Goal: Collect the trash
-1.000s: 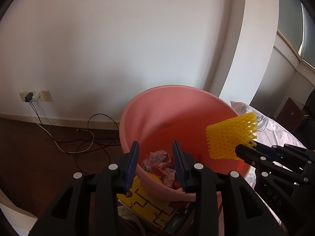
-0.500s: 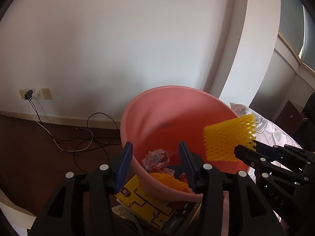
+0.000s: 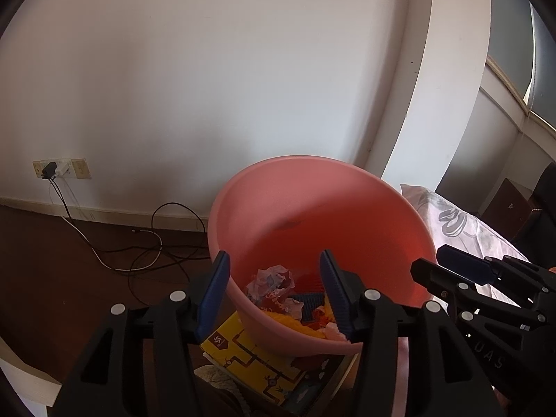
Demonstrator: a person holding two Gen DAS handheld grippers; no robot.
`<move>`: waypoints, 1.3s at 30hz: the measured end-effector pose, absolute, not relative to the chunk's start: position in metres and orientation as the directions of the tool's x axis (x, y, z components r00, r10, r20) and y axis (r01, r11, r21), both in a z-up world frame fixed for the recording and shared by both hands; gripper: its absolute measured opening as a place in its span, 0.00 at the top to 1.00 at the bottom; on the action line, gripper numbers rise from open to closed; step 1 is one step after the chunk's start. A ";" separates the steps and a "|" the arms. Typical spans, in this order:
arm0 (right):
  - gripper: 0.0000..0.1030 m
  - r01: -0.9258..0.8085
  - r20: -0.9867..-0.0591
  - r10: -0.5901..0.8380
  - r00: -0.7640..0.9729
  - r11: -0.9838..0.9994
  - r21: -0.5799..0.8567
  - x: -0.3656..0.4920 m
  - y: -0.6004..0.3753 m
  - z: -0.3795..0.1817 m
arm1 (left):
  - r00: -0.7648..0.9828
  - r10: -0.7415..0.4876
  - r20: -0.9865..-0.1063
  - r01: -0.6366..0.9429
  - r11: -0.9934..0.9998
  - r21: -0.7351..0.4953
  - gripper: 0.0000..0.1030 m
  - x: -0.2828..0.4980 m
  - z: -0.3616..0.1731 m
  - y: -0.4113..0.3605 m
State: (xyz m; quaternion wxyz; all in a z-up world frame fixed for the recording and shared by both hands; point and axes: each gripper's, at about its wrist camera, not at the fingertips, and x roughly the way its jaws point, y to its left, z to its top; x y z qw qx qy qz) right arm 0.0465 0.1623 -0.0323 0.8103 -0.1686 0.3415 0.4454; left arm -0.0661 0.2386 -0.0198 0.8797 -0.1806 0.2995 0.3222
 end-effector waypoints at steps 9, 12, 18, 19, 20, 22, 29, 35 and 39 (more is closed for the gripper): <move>0.68 -0.823 -0.693 0.615 0.376 0.565 0.054 0.044 0.149 -0.029 | 0.624 0.455 -0.636 -0.666 0.734 -0.129 0.44 -0.068 -0.011 0.230; 0.68 -0.822 -0.687 0.621 0.377 0.566 0.061 0.042 0.143 -0.026 | 0.629 0.454 -0.631 -0.661 0.740 -0.126 0.41 -0.069 -0.007 0.224; 0.68 -0.821 -0.677 0.638 0.367 0.565 0.087 0.039 0.131 -0.022 | 0.637 0.458 -0.621 -0.652 0.749 -0.116 0.39 -0.072 0.002 0.210; 0.68 -0.820 -0.675 0.640 0.369 0.566 0.088 0.038 0.128 -0.021 | 0.638 0.457 -0.620 -0.651 0.750 -0.116 0.39 -0.072 0.003 0.208; 0.68 -0.819 -0.672 0.641 0.371 0.566 0.088 0.037 0.126 -0.021 | 0.639 0.457 -0.619 -0.650 0.751 -0.116 0.39 -0.073 0.005 0.205; 0.68 -0.818 -0.668 0.644 0.374 0.569 0.091 0.036 0.120 -0.019 | 0.642 0.456 -0.617 -0.646 0.754 -0.115 0.39 -0.074 0.008 0.202; 0.68 -0.813 -0.647 0.656 0.389 0.575 0.095 0.031 0.107 -0.009 | 0.651 0.465 -0.600 -0.640 0.761 -0.105 0.37 -0.081 0.018 0.187; 0.68 -0.815 -0.617 0.672 0.410 0.573 0.083 0.019 0.095 0.000 | 0.657 0.474 -0.587 -0.643 0.758 -0.107 0.34 -0.090 0.028 0.176; 0.68 -0.815 -0.605 0.679 0.417 0.573 0.082 0.012 0.085 0.004 | 0.660 0.475 -0.581 -0.636 0.766 -0.096 0.34 -0.093 0.034 0.166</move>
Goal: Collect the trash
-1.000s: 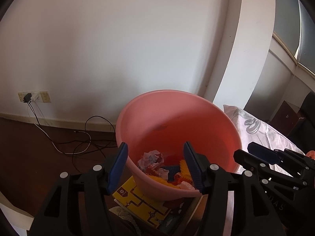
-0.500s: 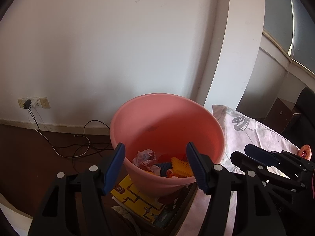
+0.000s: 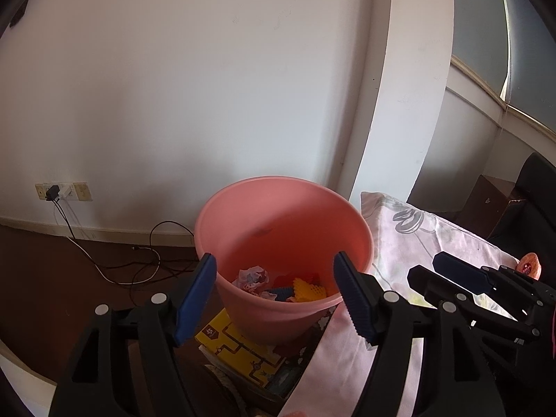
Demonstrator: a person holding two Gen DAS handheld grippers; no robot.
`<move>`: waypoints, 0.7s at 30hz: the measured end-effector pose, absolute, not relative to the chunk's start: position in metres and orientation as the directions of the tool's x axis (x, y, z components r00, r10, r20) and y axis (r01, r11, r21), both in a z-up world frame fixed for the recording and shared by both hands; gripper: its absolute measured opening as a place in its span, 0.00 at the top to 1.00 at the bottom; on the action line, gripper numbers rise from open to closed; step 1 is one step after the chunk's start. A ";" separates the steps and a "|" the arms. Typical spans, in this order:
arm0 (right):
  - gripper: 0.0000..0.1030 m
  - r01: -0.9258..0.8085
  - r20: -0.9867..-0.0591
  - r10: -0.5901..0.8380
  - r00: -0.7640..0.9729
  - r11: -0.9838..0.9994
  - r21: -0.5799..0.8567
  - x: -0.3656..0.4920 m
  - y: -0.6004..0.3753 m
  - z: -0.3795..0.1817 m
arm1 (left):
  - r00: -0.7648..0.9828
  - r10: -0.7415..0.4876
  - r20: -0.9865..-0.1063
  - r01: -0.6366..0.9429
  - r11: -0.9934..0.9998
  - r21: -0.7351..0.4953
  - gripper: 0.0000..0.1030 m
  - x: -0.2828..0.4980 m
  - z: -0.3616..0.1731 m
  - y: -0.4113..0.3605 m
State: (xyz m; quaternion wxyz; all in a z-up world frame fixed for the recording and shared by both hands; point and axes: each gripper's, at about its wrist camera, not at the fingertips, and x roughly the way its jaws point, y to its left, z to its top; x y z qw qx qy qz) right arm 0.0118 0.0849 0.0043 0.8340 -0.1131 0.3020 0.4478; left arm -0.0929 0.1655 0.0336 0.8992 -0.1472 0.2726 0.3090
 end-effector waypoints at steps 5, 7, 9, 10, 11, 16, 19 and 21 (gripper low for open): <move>0.67 -0.815 -0.590 0.680 0.435 0.576 0.064 0.002 0.071 0.008 | 0.669 0.470 -0.576 -0.624 0.776 -0.090 0.34 -0.095 0.039 0.152; 0.67 -0.814 -0.587 0.679 0.440 0.578 0.058 0.000 0.066 0.009 | 0.673 0.470 -0.571 -0.619 0.780 -0.089 0.34 -0.095 0.042 0.146; 0.62 -0.812 -0.586 0.679 0.442 0.580 0.059 -0.001 0.061 0.011 | 0.678 0.469 -0.566 -0.615 0.783 -0.089 0.34 -0.096 0.046 0.140; 0.57 -0.811 -0.583 0.680 0.444 0.582 0.061 -0.001 0.058 0.012 | 0.680 0.470 -0.563 -0.616 0.783 -0.089 0.34 -0.097 0.047 0.138; 0.57 -0.808 -0.579 0.681 0.449 0.586 0.062 -0.002 0.055 0.013 | 0.681 0.470 -0.561 -0.616 0.782 -0.092 0.34 -0.097 0.048 0.136; 0.57 -0.796 -0.569 0.684 0.457 0.600 0.082 -0.004 0.043 0.016 | 0.686 0.463 -0.562 -0.607 0.790 -0.090 0.34 -0.100 0.049 0.124; 0.57 -0.789 -0.563 0.683 0.465 0.608 0.086 -0.004 0.037 0.016 | 0.689 0.459 -0.561 -0.599 0.797 -0.084 0.34 -0.100 0.050 0.118; 0.57 -0.781 -0.559 0.680 0.473 0.618 0.090 -0.003 0.032 0.016 | 0.691 0.458 -0.559 -0.596 0.799 -0.082 0.34 -0.100 0.051 0.114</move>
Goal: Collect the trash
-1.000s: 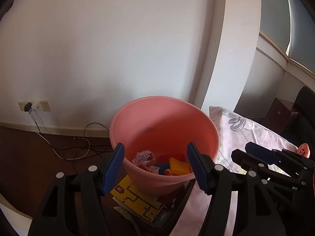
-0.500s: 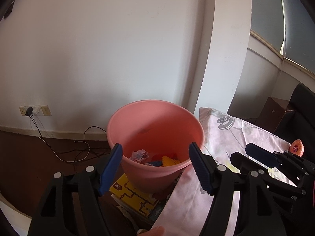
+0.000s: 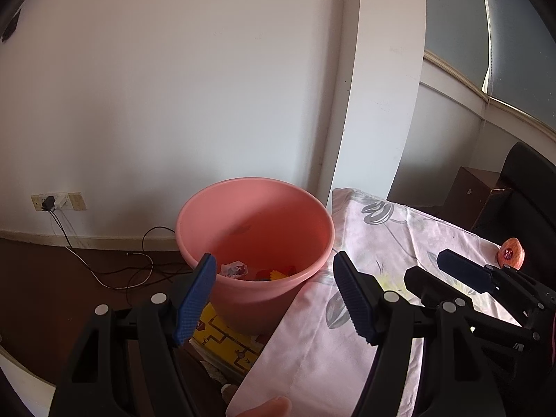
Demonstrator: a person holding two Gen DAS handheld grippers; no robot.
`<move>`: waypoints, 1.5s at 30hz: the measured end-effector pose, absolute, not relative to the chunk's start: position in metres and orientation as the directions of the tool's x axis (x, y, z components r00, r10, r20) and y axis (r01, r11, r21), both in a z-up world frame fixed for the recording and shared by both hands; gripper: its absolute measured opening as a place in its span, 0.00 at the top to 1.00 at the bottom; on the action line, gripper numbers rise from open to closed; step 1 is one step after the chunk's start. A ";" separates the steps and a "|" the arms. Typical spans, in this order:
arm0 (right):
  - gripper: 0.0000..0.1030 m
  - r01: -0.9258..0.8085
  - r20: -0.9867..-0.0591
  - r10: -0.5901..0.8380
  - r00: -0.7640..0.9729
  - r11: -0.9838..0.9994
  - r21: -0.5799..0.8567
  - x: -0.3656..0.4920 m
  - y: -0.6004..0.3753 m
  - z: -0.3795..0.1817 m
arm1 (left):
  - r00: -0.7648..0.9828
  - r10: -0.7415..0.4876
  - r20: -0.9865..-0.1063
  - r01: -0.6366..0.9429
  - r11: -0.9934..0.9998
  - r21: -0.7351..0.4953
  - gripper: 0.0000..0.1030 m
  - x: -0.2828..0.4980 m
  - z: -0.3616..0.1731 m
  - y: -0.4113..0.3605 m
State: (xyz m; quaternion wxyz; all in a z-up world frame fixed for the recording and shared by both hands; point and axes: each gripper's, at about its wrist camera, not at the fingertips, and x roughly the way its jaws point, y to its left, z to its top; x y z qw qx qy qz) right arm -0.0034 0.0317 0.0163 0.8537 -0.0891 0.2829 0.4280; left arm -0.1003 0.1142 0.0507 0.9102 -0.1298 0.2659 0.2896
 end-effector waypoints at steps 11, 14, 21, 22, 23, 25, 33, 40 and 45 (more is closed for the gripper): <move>0.57 -0.745 -0.553 0.658 0.511 0.660 0.098 -0.002 0.008 0.016 | 0.704 0.453 -0.547 -0.576 0.815 -0.067 0.34 -0.100 0.055 0.098; 0.57 -0.739 -0.552 0.655 0.517 0.667 0.099 -0.003 0.004 0.016 | 0.709 0.448 -0.544 -0.569 0.819 -0.066 0.34 -0.100 0.056 0.095; 0.57 -0.729 -0.553 0.646 0.526 0.677 0.098 -0.005 -0.004 0.014 | 0.715 0.438 -0.544 -0.558 0.827 -0.068 0.34 -0.099 0.056 0.090; 0.57 -0.728 -0.554 0.645 0.527 0.679 0.098 -0.005 -0.004 0.013 | 0.716 0.437 -0.544 -0.557 0.828 -0.068 0.34 -0.099 0.056 0.089; 0.57 -0.727 -0.554 0.644 0.527 0.679 0.098 -0.005 -0.005 0.013 | 0.717 0.436 -0.544 -0.556 0.828 -0.069 0.34 -0.100 0.056 0.089; 0.57 -0.725 -0.554 0.643 0.529 0.681 0.099 -0.006 -0.006 0.013 | 0.718 0.435 -0.543 -0.554 0.830 -0.068 0.34 -0.100 0.057 0.088; 0.57 -0.719 -0.553 0.639 0.534 0.688 0.101 -0.008 -0.010 0.012 | 0.722 0.428 -0.544 -0.545 0.836 -0.066 0.34 -0.101 0.056 0.086; 0.57 -0.713 -0.556 0.637 0.534 0.693 0.108 -0.009 -0.013 0.012 | 0.726 0.423 -0.542 -0.538 0.840 -0.064 0.34 -0.102 0.056 0.085; 0.57 -0.714 -0.558 0.638 0.531 0.691 0.111 -0.009 -0.014 0.011 | 0.725 0.423 -0.543 -0.538 0.840 -0.064 0.34 -0.102 0.056 0.085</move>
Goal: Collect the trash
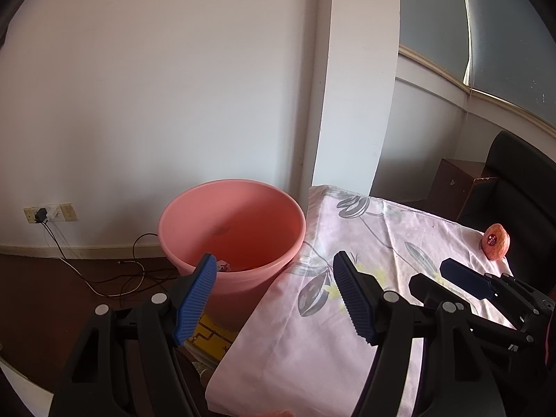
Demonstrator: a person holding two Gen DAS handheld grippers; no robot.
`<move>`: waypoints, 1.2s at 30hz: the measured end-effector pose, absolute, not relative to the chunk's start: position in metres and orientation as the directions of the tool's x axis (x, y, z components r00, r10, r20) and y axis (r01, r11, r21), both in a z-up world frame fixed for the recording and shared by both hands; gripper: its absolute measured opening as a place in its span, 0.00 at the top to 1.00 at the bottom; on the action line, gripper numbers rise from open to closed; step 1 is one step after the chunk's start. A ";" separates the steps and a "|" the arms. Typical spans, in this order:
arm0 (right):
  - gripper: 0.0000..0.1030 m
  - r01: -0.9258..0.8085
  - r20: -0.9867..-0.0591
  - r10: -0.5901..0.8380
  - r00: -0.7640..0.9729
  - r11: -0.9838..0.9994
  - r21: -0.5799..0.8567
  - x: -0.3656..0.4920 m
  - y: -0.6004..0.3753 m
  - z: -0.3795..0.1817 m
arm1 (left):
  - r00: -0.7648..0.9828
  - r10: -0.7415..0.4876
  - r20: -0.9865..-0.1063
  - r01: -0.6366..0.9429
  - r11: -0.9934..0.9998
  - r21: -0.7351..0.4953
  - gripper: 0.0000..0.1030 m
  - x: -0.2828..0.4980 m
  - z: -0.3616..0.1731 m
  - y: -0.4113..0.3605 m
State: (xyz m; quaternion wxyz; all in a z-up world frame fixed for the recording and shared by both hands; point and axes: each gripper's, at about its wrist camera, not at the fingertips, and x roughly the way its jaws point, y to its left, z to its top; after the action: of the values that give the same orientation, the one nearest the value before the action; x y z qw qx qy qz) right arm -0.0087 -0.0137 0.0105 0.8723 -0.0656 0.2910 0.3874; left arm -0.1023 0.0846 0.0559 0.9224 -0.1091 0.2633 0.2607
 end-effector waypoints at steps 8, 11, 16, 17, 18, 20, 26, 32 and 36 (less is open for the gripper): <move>0.57 -0.715 -0.561 0.638 0.527 0.690 0.113 -0.008 -0.013 0.010 | 0.725 0.419 -0.547 -0.534 0.843 -0.063 0.34 -0.103 0.055 0.085; 0.57 -0.715 -0.562 0.638 0.526 0.690 0.115 -0.008 -0.013 0.010 | 0.725 0.418 -0.547 -0.534 0.843 -0.062 0.34 -0.103 0.054 0.085; 0.57 -0.715 -0.564 0.638 0.524 0.689 0.115 -0.008 -0.013 0.009 | 0.723 0.415 -0.552 -0.531 0.845 -0.061 0.34 -0.102 0.053 0.085; 0.57 -0.715 -0.563 0.638 0.525 0.690 0.115 -0.008 -0.013 0.009 | 0.724 0.413 -0.553 -0.529 0.847 -0.061 0.34 -0.102 0.053 0.086; 0.57 -0.715 -0.564 0.638 0.525 0.690 0.115 -0.008 -0.013 0.009 | 0.724 0.411 -0.553 -0.527 0.848 -0.059 0.34 -0.102 0.053 0.086; 0.57 -0.715 -0.565 0.637 0.524 0.690 0.115 -0.009 -0.013 0.009 | 0.725 0.409 -0.555 -0.523 0.850 -0.057 0.34 -0.102 0.052 0.086; 0.57 -0.716 -0.569 0.636 0.521 0.689 0.114 -0.009 -0.013 0.007 | 0.724 0.405 -0.559 -0.521 0.852 -0.057 0.35 -0.102 0.052 0.086; 0.57 -0.714 -0.572 0.634 0.521 0.691 0.115 -0.009 -0.013 0.005 | 0.721 0.403 -0.563 -0.517 0.855 -0.051 0.35 -0.100 0.051 0.087; 0.57 -0.712 -0.574 0.631 0.522 0.693 0.115 -0.008 -0.013 0.004 | 0.720 0.400 -0.567 -0.515 0.855 -0.051 0.35 -0.099 0.050 0.087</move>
State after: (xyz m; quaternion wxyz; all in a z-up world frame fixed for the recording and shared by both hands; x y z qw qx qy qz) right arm -0.0077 -0.0132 0.0042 0.8697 -0.0669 0.3002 0.3861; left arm -0.0992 0.0871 0.0503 0.9217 -0.1030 0.2797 0.2483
